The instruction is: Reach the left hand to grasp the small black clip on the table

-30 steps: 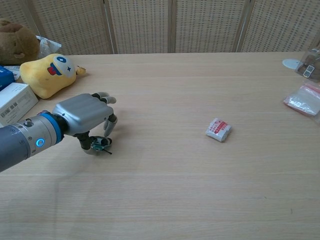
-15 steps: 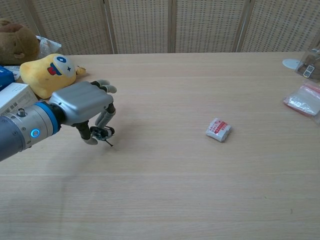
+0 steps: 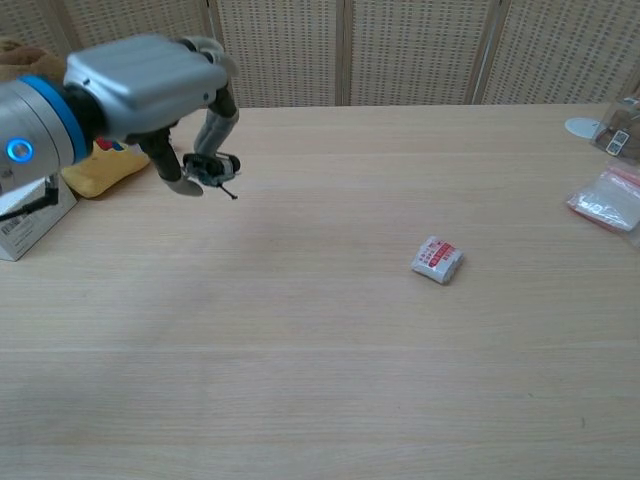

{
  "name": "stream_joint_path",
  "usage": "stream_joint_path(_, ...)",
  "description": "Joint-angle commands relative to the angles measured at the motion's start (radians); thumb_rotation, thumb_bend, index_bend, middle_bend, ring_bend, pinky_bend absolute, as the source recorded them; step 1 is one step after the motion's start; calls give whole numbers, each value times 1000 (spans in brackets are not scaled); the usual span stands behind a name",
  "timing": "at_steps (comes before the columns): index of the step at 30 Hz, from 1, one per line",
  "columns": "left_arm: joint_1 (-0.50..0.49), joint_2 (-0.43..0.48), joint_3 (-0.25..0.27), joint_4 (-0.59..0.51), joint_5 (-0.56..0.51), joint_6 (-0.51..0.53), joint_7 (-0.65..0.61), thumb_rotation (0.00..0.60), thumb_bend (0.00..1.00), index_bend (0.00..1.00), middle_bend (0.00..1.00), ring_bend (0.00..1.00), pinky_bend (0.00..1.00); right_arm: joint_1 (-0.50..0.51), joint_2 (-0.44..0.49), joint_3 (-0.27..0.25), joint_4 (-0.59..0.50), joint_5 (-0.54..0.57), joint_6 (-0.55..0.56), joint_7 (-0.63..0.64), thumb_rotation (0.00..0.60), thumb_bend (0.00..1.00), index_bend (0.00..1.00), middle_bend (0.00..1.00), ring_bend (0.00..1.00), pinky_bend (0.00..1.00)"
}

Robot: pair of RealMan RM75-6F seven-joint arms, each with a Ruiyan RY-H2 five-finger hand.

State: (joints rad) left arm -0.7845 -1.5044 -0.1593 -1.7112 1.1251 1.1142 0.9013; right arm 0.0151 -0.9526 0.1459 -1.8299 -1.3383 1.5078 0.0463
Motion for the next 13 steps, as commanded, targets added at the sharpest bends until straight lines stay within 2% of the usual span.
stream_joint_path(1,-8,65,-34,-79,-7,36,25,600,90,677,613,126,0,0,0,-1,-3,0,-1,0,488,0,0,0,0,0)
stream_joint_path(13,-30,154,-75,-188,-27,74,46,600,90,667,610,126,0,0,-1,-3,-11,-1,0,-8,488,0,0,0,0,0)
